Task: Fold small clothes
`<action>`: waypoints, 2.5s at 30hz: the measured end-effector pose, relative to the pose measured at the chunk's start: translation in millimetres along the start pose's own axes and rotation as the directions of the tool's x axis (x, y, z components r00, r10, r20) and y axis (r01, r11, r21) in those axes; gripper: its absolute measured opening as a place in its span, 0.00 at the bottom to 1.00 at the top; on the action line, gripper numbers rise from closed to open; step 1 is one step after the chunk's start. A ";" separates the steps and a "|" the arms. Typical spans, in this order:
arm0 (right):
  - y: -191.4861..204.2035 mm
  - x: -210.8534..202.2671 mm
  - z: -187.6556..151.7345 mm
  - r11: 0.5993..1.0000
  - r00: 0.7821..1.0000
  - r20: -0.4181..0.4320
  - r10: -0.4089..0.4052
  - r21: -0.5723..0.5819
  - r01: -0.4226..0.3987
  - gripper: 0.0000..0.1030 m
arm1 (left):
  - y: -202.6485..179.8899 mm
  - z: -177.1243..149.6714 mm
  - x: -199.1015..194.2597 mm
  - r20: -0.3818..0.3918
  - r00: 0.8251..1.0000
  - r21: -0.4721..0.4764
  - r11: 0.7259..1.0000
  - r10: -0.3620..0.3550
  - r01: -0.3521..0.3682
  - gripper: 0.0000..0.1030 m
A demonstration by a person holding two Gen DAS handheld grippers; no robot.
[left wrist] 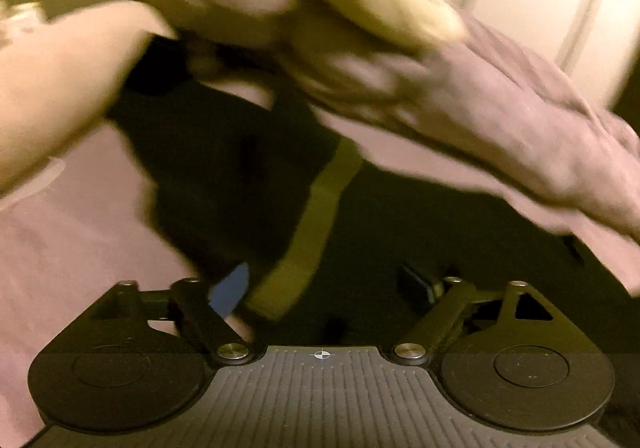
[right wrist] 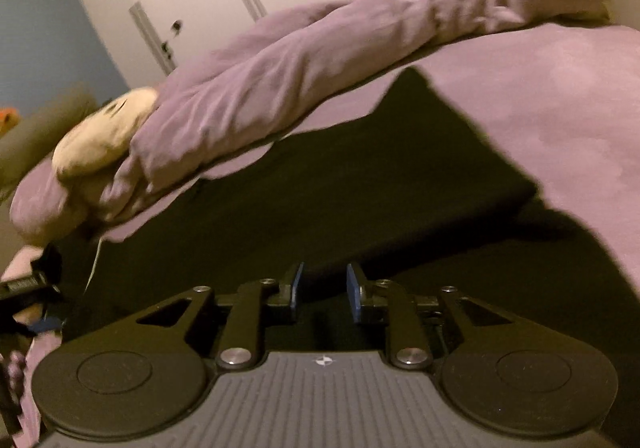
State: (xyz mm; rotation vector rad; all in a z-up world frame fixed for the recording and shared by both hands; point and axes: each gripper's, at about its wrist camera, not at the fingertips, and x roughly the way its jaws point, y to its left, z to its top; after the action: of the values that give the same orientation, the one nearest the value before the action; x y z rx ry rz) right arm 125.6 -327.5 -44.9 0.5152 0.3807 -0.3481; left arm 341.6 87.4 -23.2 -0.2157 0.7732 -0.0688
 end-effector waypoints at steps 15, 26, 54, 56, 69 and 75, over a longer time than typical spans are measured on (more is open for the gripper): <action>15.4 20.1 -26.6 0.999 1.000 -0.027 -0.002 -0.054 0.001 0.40 | 150.8 59.4 93.1 0.007 0.984 -0.518 0.841 -0.179 0.157 0.61; 16.9 16.6 -27.6 0.998 1.000 -0.014 0.024 -0.056 -0.025 0.47 | 128.0 82.4 79.9 0.048 0.980 -0.450 0.872 -0.193 0.194 0.15; 15.4 -29.7 14.4 0.990 0.989 -0.032 0.142 0.001 -0.142 0.55 | -102.5 -129.5 -83.9 -0.071 0.985 0.362 0.916 -0.156 0.171 0.63; 61.3 -15.2 14.6 0.973 0.992 -0.033 0.118 -0.198 -0.122 0.55 | -81.4 -125.8 -87.8 -0.064 0.989 0.302 0.941 -0.137 0.150 0.64; 234.8 126.9 -24.6 0.480 0.969 0.090 -0.231 -0.855 0.195 0.12 | -39.6 -131.5 -113.2 -0.069 0.991 0.276 0.953 -0.111 0.126 0.66; 120.4 54.2 45.7 0.973 0.972 0.204 -0.120 -0.171 0.156 0.11 | -60.1 -106.4 -86.6 -0.013 0.997 0.369 0.927 -0.073 0.073 0.66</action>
State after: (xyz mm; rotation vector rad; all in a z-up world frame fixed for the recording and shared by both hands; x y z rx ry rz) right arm 234.4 -265.8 17.3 0.2689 0.2583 -0.4882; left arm 206.3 23.1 -24.6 0.1145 0.7370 -0.2824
